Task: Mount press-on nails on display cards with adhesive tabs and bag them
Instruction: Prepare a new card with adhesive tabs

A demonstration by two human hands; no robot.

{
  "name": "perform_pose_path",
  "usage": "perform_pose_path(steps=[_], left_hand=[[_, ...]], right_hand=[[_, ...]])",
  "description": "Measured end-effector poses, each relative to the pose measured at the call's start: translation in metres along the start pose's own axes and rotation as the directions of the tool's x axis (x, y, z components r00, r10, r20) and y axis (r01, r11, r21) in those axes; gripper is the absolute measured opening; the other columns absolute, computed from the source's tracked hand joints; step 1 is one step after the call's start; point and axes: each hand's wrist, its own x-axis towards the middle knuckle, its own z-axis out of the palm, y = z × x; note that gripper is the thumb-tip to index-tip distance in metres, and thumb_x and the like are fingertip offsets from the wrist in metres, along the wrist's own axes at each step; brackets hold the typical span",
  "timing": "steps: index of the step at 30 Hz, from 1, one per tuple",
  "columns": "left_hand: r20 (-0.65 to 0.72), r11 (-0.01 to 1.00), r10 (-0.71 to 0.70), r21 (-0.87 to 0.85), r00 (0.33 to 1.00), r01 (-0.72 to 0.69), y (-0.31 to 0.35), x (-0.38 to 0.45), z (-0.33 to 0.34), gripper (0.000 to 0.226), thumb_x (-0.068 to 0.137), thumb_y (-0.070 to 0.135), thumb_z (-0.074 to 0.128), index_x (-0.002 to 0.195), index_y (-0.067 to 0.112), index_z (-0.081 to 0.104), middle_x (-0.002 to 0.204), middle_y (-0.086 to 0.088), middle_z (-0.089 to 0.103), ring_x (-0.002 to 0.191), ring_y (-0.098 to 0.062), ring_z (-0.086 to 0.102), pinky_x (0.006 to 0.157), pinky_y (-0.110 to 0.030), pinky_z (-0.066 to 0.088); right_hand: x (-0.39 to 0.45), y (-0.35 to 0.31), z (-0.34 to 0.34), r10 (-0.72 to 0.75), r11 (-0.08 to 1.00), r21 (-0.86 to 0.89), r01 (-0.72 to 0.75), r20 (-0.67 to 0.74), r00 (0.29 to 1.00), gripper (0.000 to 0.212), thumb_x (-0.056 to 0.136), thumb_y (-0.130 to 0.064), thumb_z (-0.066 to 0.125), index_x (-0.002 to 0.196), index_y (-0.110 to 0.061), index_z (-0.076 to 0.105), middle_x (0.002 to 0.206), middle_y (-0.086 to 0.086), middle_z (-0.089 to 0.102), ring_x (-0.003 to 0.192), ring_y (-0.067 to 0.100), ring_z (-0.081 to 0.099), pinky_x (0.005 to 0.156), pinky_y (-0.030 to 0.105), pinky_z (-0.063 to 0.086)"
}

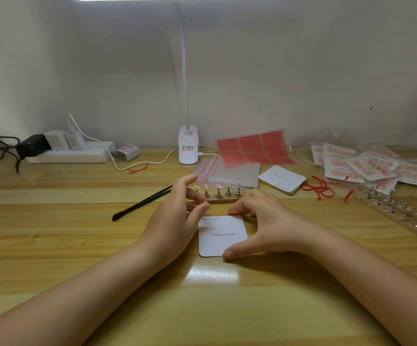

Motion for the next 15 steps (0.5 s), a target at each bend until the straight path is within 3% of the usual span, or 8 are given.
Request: perform_pose_path(steps=[3,9,15], left_hand=[[0.013,1.0,0.01,-0.017,1.0,-0.01,-0.0005,0.0,0.0004,0.057,0.093,0.02,0.063,0.142,0.025,0.034,0.098,0.013,0.06,0.086,0.003,0.062,0.08,-0.014,0.048],[0.004,0.994,0.013,-0.111,1.0,-0.012,-0.0007,-0.0003,0.0004,0.056,0.091,0.017,0.065,0.137,0.029,0.034,0.097,0.012,0.062,0.086,0.001,0.065,0.081,-0.018,0.051],[-0.159,0.976,0.028,-0.21,0.987,-0.062,0.0023,0.0003,-0.003,0.049,0.092,0.019,0.062,0.13,0.031,0.033,0.097,0.012,0.067,0.088,0.003,0.065,0.076,-0.011,0.049]], right_hand=[[0.0007,-0.0003,-0.0008,0.005,1.0,0.0,-0.005,-0.009,1.0,0.11,0.027,-0.093,0.059,0.122,-0.04,0.052,0.114,-0.023,0.039,0.112,0.001,0.038,0.101,0.031,0.041],[0.0013,0.0007,0.0003,0.024,0.999,0.041,-0.023,-0.03,0.999,0.088,0.032,-0.083,0.07,0.106,-0.041,0.048,0.11,-0.024,0.041,0.109,0.001,0.042,0.096,0.029,0.044],[0.0003,-0.0001,0.0045,0.016,0.987,0.161,0.002,-0.113,0.993,0.084,0.03,-0.074,0.077,0.097,-0.04,0.04,0.107,-0.024,0.048,0.095,-0.001,0.05,0.081,0.027,0.05]])
